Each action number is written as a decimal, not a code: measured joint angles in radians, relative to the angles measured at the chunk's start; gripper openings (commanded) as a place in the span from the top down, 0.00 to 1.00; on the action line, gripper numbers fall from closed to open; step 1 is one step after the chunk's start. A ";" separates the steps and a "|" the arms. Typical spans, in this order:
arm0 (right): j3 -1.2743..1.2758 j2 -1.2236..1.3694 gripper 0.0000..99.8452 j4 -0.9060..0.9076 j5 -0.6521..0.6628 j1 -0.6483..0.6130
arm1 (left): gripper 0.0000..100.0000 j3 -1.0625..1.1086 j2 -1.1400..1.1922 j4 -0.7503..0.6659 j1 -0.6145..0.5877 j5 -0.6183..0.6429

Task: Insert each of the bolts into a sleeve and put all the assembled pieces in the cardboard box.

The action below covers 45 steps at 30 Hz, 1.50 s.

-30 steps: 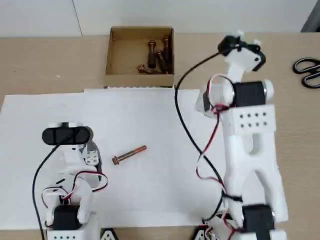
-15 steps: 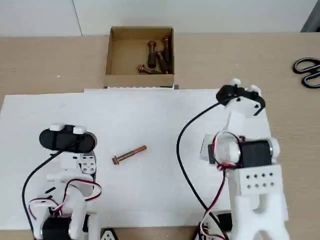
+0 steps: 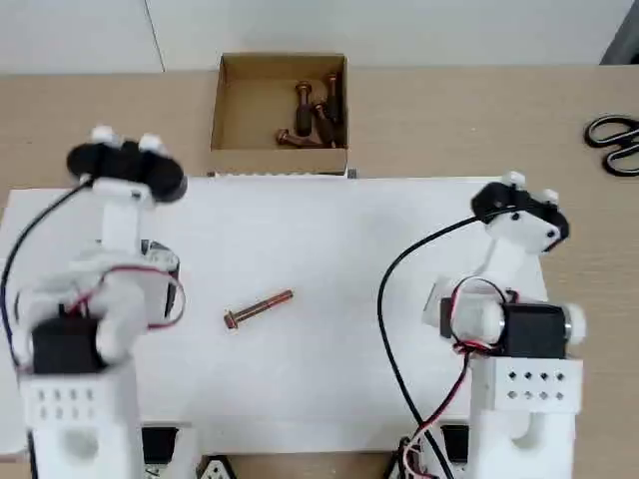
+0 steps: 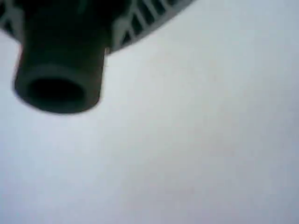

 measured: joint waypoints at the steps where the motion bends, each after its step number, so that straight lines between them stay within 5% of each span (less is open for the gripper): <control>1: 0.000 0.000 1.00 0.000 0.000 0.017 | 0.99 -0.051 0.071 0.037 0.000 -0.035; 13: 0.000 0.000 1.00 0.000 0.000 0.049 | 0.92 -0.184 0.563 0.141 0.104 -0.384; 27: 0.098 -0.003 1.00 0.000 0.000 0.051 | 0.91 -0.184 0.761 0.141 0.281 -0.499; 45: 0.098 -0.003 1.00 -0.002 0.000 0.051 | 0.89 -0.256 0.980 0.141 0.292 -0.571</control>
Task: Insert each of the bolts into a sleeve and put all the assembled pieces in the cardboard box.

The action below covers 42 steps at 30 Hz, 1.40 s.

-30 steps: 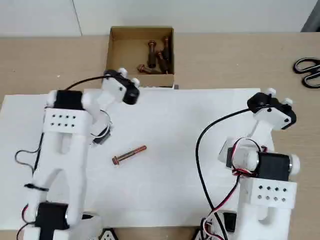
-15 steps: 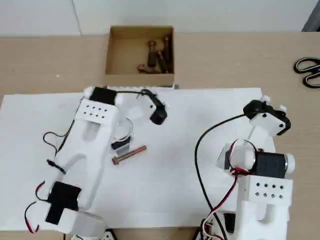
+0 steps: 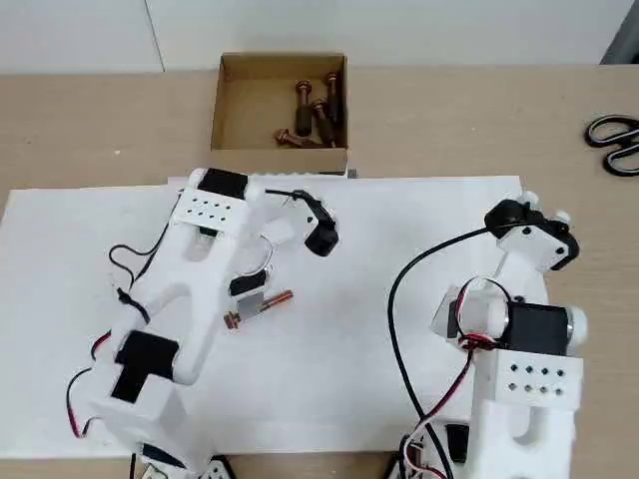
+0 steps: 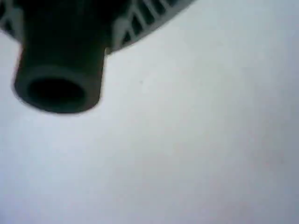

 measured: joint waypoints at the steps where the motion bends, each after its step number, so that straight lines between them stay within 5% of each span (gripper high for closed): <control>1: 0.000 0.000 1.00 0.000 0.000 0.000 | 0.89 0.000 0.003 -0.002 0.000 -0.002; 34: 0.000 0.000 1.00 0.000 0.000 0.000 | 0.99 -0.037 0.155 -0.025 0.009 -0.008; 42: 0.000 0.000 1.00 0.000 0.000 0.000 | 0.99 -0.150 -0.061 -0.012 0.009 0.261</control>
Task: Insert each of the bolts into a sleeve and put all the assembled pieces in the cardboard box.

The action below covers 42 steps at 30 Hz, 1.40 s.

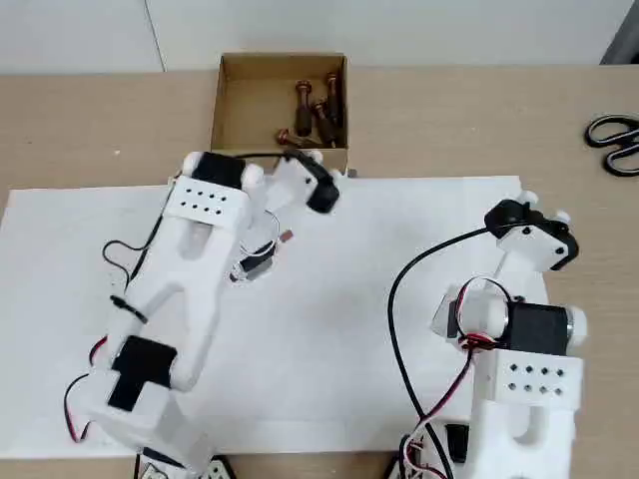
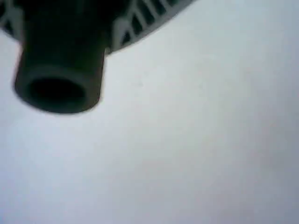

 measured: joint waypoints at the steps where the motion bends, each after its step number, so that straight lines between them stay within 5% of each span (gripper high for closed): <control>1: 0.000 0.000 1.00 -0.002 0.000 0.000 | 0.99 -0.003 -0.011 0.000 0.000 0.069; 7: 0.000 0.000 1.00 -0.002 0.000 0.000 | 1.00 -0.003 -0.015 0.011 -0.029 0.463; 19: 0.003 0.000 1.00 -0.002 0.000 0.000 | 1.00 -0.003 0.002 0.012 -0.074 0.822; 29: 0.003 0.000 1.00 -0.002 0.000 0.000 | 1.00 0.017 0.008 0.012 -0.075 1.496; 42: 0.005 0.000 1.00 -0.002 0.000 0.000 | 1.00 0.054 0.008 0.012 -0.075 1.984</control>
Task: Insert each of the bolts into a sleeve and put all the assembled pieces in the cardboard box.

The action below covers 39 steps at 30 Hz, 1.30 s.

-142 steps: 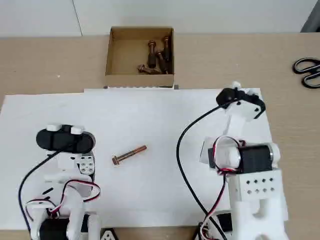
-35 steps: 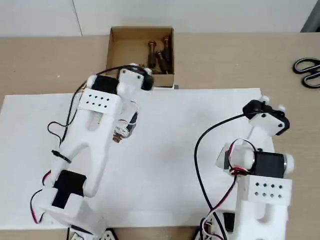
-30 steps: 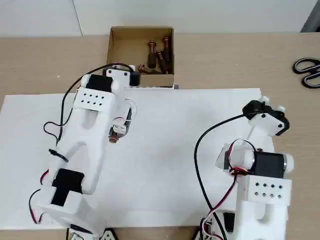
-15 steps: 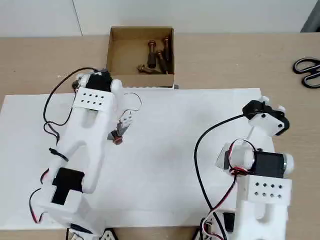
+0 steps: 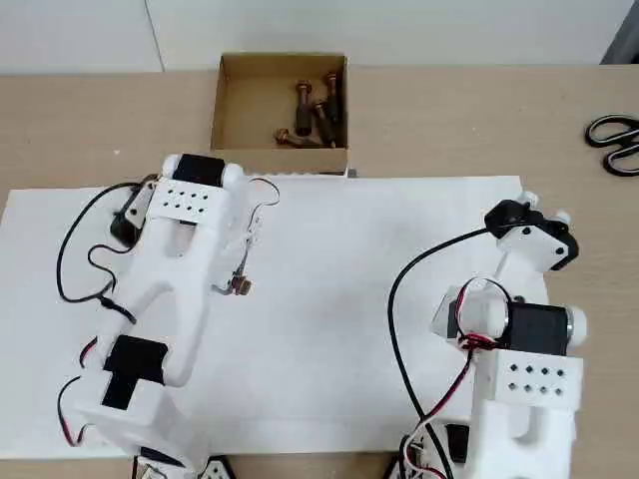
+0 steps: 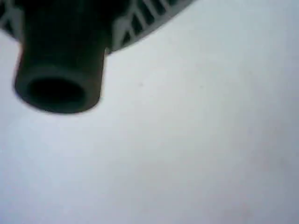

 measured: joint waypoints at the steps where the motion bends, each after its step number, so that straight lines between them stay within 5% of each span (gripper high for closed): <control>1: 0.000 0.000 1.00 0.000 0.000 0.000 | 1.00 0.002 0.000 0.000 0.000 0.018; 14: 0.002 0.000 1.00 0.000 0.000 0.000 | 0.99 0.002 0.000 -0.101 -0.184 0.089; 24: 0.002 0.000 1.00 0.000 0.000 0.000 | 0.76 0.028 0.000 -0.103 -0.192 0.089; 33: 0.002 0.000 1.00 0.000 0.000 0.000 | 0.74 0.058 0.000 -0.107 -0.193 0.084; 39: 0.002 0.000 1.00 0.000 0.000 0.000 | 0.74 0.058 0.000 -0.106 -0.196 -0.203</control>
